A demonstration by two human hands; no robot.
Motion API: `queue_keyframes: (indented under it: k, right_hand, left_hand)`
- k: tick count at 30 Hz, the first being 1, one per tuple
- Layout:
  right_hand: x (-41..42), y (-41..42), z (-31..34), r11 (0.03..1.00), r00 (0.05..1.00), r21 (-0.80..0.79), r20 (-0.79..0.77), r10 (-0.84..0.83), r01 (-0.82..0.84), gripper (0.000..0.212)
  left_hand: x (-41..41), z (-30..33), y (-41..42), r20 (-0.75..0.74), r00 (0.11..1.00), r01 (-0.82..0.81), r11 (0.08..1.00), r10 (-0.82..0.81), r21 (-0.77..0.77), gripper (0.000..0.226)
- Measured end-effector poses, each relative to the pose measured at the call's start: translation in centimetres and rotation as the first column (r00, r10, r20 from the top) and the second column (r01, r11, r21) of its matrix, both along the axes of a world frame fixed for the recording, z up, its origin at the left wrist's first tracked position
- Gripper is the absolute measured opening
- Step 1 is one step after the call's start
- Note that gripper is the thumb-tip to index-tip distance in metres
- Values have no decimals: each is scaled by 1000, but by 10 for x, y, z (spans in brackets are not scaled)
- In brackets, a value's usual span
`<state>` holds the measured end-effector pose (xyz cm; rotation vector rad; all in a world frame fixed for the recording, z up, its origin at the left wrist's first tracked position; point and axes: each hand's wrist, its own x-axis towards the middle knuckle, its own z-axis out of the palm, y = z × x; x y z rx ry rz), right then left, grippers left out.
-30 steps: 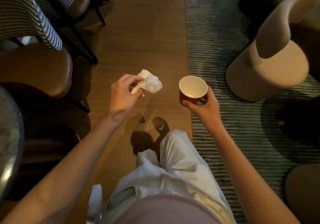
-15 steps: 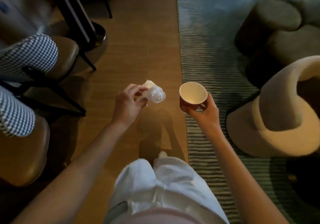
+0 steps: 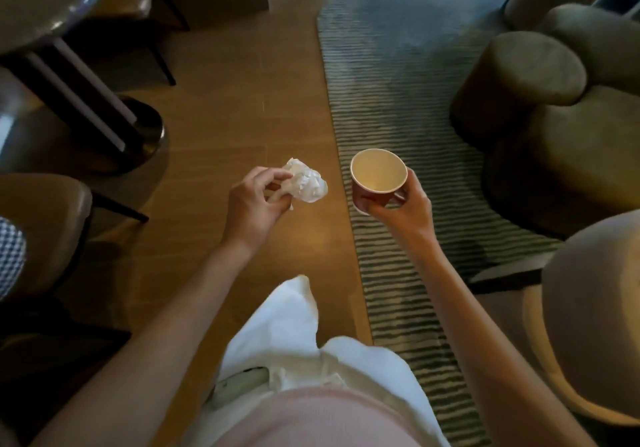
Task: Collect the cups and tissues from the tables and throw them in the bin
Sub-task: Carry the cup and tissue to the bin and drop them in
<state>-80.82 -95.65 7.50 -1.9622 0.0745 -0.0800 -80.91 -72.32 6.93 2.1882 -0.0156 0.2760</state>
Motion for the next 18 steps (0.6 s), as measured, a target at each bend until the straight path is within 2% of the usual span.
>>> queue_keyframes:
  k: [7, 18]
  right_hand:
    - [156, 12, 3, 999, 999, -26, 13, -39, 39, 70]
    - [418, -27, -5, 998, 998, -23, -24, -65, 64, 71]
  left_hand:
    - [172, 13, 12, -31, 997, 68, 997, -69, -25, 27]
    - [446, 3, -19, -33, 997, 72, 997, -73, -23, 30]
